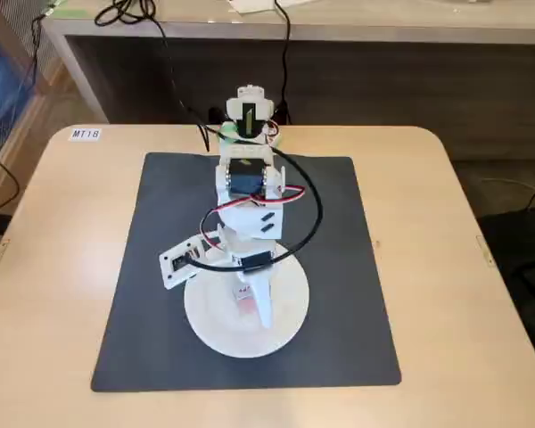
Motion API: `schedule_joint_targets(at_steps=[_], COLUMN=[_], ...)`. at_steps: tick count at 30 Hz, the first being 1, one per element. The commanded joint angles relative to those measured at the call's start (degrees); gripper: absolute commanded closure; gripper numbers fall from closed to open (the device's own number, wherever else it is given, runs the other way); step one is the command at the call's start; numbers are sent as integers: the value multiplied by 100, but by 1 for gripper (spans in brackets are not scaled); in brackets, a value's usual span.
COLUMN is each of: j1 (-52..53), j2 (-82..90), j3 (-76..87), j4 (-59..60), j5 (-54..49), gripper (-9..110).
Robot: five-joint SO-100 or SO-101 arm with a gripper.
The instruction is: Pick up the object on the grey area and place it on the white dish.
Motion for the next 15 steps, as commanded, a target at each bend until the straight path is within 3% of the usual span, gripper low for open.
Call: schedule_joint_targets(at_steps=[1,15], j1=[88,105], j2=[738,2839], j3=[264,2566], j4=[53,53], j5=[26,141], gripper=[61,57])
